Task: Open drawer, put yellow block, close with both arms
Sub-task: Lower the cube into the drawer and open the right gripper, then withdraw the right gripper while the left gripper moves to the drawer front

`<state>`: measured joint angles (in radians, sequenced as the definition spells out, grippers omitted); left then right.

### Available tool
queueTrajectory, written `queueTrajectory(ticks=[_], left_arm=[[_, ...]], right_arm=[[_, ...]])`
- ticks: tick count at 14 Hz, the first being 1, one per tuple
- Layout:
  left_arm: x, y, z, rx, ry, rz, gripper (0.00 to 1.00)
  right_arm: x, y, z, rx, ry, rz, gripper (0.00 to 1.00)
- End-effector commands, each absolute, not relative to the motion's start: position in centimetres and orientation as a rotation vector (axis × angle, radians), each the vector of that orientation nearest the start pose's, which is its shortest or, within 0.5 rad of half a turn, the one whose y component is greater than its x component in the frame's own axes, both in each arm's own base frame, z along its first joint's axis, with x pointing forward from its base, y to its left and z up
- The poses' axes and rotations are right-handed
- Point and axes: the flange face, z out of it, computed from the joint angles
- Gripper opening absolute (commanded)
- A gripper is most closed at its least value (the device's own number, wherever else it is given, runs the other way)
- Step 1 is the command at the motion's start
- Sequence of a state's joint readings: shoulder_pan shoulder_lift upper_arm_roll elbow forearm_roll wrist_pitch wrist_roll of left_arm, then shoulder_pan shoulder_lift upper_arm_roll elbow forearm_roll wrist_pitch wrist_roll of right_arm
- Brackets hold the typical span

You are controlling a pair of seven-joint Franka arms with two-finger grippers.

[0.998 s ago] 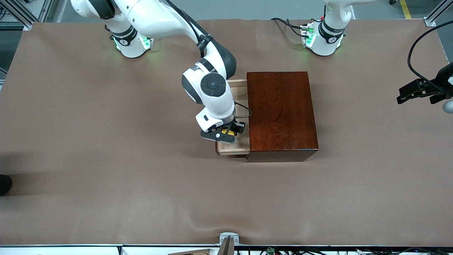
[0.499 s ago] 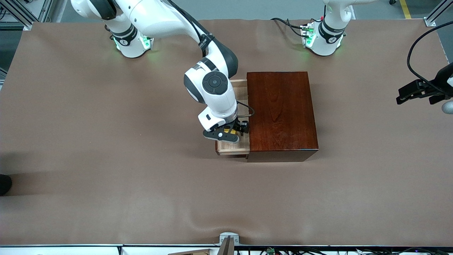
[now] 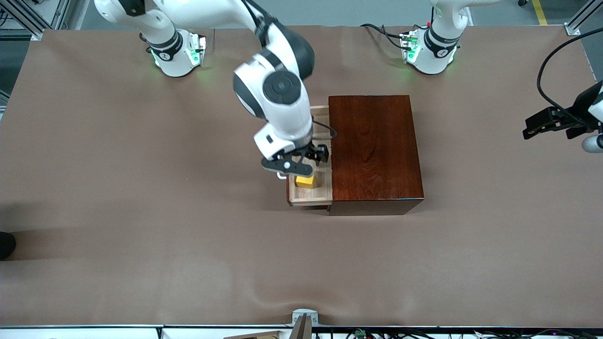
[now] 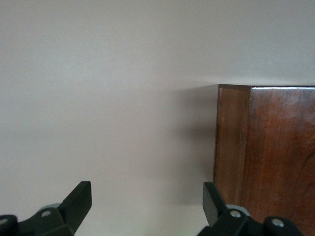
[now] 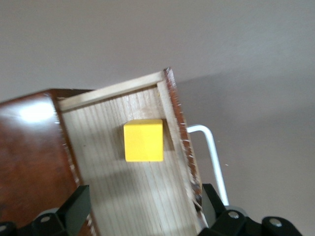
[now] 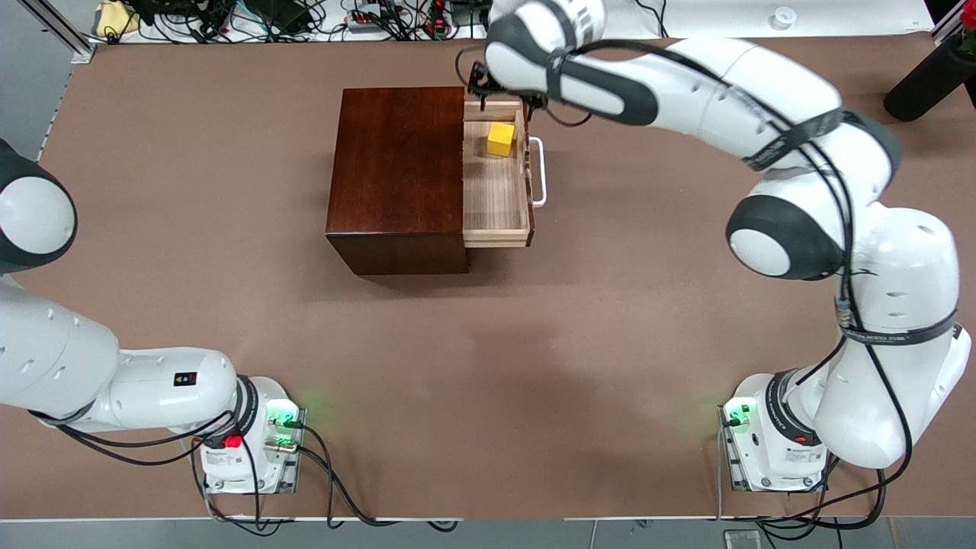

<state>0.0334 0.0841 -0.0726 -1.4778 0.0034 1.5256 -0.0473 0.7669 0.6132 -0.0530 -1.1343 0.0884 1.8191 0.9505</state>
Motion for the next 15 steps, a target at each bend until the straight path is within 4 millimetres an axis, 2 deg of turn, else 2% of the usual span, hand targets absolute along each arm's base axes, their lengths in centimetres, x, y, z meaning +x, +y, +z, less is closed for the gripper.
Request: queueTrajectory(ticks=[1, 2, 3, 5, 7, 10, 11, 14, 15], left_arm=[[57.2, -5.1, 61.5, -3.140, -0.084, 0.084, 1.00], [57.0, -6.5, 61.5, -3.137, -0.111, 0.085, 1.00], [57.0, -7.6, 61.3, -3.134, -0.144, 0.089, 1.00], [56.7, -10.7, 60.9, -3.129, -0.161, 0.098, 1.00], [56.5, -12.1, 60.8, -3.128, -0.142, 0.100, 1.00], [56.2, -14.3, 60.5, -3.131, -0.132, 0.110, 1.00], [56.0, -15.7, 60.3, -3.124, -0.185, 0.110, 1.00], [56.2, -18.2, 58.7, -3.098, -0.372, 0.141, 1.00], [55.9, -19.9, 58.3, -3.089, -0.420, 0.149, 1.00]], right_arm=[[55.0, 44.3, 52.2, -3.016, 0.438, 0.000, 1.00], [55.7, 41.0, 54.2, -3.029, 0.420, 0.017, 1.00], [55.9, 38.4, 55.6, -3.064, 0.330, 0.060, 1.00], [56.8, 31.2, 58.7, -3.085, 0.249, 0.096, 1.00], [56.6, 25.0, 60.7, -3.084, 0.191, 0.091, 1.00], [56.0, 16.8, 61.8, -3.114, 0.091, 0.070, 1.00], [56.1, 14.3, 62.0, -3.132, 0.054, 0.060, 1.00], [56.5, 6.9, 62.7, -3.150, -0.019, 0.047, 1.00], [56.6, 4.5, 62.6, -3.158, -0.024, 0.051, 1.00]])
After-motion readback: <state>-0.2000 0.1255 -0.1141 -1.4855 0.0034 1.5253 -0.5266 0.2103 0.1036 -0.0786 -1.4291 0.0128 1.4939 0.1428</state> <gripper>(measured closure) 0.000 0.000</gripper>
